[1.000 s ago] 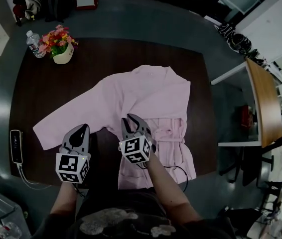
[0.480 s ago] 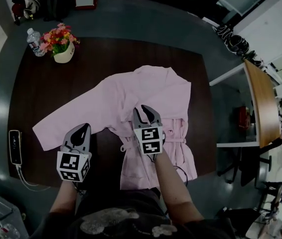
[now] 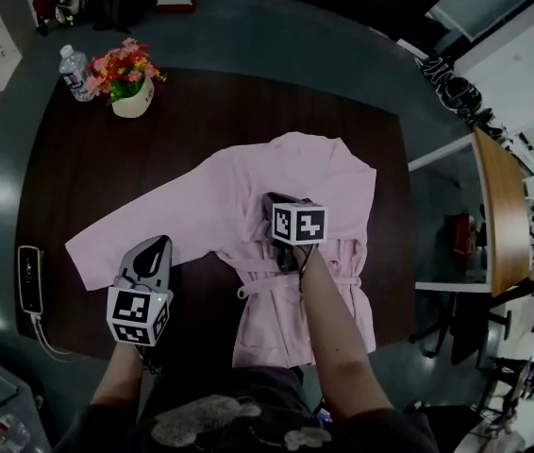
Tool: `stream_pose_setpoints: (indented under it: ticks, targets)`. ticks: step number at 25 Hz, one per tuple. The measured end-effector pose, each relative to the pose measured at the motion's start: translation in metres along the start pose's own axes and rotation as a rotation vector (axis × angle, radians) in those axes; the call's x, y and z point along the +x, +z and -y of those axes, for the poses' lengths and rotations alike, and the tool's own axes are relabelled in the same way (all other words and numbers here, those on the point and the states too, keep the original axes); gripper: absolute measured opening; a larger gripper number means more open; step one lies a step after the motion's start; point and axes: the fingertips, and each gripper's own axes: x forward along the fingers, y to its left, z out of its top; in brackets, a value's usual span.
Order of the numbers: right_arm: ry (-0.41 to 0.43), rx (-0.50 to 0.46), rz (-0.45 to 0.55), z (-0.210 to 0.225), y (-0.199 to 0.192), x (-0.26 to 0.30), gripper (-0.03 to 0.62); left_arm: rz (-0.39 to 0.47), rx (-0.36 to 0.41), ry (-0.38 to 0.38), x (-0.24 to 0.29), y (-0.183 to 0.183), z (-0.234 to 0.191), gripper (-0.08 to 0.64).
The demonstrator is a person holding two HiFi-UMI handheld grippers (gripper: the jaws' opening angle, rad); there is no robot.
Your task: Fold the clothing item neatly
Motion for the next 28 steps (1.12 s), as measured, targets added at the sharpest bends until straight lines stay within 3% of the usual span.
stream_pose_setpoints:
  ticks: [3,9,11,13,15,19,23,28]
  targets:
    - [0.069,-0.01,0.053,-0.022,0.016,-0.001,0.015,-0.003,-0.009,0.015,0.005,-0.002,-0.009,0.009]
    - [0.37,0.009,0.214,-0.094,0.051,-0.012,0.028,-0.009,-0.018,0.021,0.009,-0.004,-0.013,0.009]
    - [0.371,0.015,0.268,-0.097,0.056,-0.026,0.037,-0.013,-0.022,0.021,0.009,-0.006,-0.013,0.009]
    - [0.313,-0.011,0.277,-0.09,0.05,-0.036,0.037,-0.015,-0.021,0.021,0.009,-0.007,-0.013,0.009]
    - [0.277,-0.04,0.226,-0.087,0.028,-0.039,0.037,-0.016,-0.019,0.022,0.008,-0.008,-0.012,0.009]
    - [0.311,-0.042,0.137,-0.104,-0.02,-0.04,0.037,-0.012,-0.007,0.045,-0.005,-0.006,-0.01,0.009]
    - [0.298,-0.056,0.225,-0.115,-0.03,-0.073,0.037,0.01,-0.005,0.08,-0.021,-0.006,-0.003,0.009]
    - [0.344,-0.148,0.311,-0.131,-0.05,-0.128,0.035,0.025,0.011,0.136,-0.052,-0.013,0.027,0.009]
